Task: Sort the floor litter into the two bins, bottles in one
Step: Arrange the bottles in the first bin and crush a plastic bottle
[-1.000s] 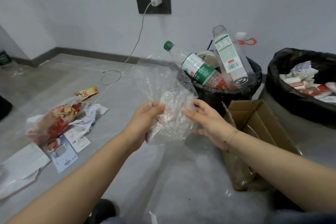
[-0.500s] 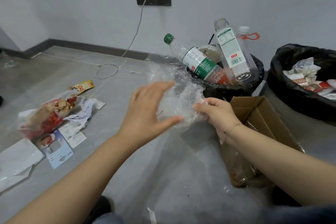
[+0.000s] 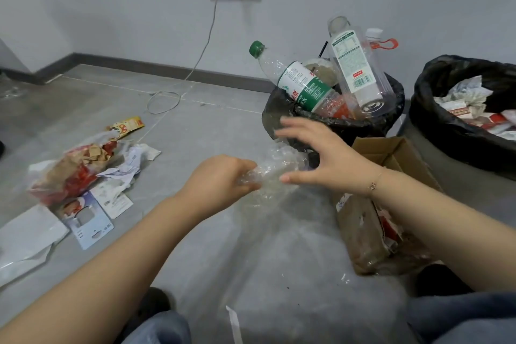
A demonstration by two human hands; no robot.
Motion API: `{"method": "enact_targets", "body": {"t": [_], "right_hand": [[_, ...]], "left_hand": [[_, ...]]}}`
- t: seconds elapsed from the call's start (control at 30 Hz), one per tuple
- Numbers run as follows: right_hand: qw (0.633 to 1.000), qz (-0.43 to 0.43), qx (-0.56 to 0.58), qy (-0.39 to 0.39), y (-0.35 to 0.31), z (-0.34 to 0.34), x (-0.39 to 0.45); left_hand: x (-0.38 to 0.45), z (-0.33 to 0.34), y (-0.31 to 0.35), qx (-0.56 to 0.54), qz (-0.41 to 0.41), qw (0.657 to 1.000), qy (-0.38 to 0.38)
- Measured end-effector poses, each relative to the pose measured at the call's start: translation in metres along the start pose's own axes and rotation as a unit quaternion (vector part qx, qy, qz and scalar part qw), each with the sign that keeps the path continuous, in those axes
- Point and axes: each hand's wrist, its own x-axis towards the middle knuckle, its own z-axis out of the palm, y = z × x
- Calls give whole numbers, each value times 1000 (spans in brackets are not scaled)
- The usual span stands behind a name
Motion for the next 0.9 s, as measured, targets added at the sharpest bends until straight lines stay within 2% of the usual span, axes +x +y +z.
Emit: {"method": "enact_targets", "body": {"t": [0.07,0.1,0.2,0.3,0.37,0.43,0.5,0.53,0.6,0.7,0.77,0.9], "right_hand": [[996,-6,-38,-80,1,7,-2],[996,5,-23,-91,1,12,-3],[994,45,86,-50,2,20,-5],[976,93,195,-4,-1,13,-5],[951,130,281,22,-5,11,-7],[898,178,401,32,-7,13,-8],[836,227,498,36,-5,16,-8],[818,243,521,34,-4,18,-8],[804,264,532,32,-3,23,-8],[806,286,516,55,0,32,-11],[813,295,497,75,2,37,-12],[829,291,469,88,6,41,-12]], "left_hand": [[0,-4,5,-28,19,999,-15],[-1,-5,8,-51,19,998,-19],[-2,-5,5,-168,-21,986,2],[-2,-10,-11,-293,-70,949,88],[-1,-12,-25,-416,-130,893,111],[-2,-8,-36,-533,-173,827,51],[-8,2,-41,-598,-160,784,-52],[-12,8,-41,-627,-135,761,-95],[-18,16,-39,-679,-87,713,-150],[-20,15,-33,-725,-40,657,-203],[-17,13,-29,-725,-47,655,-210],[-10,20,-12,-686,-116,699,-162]]}}
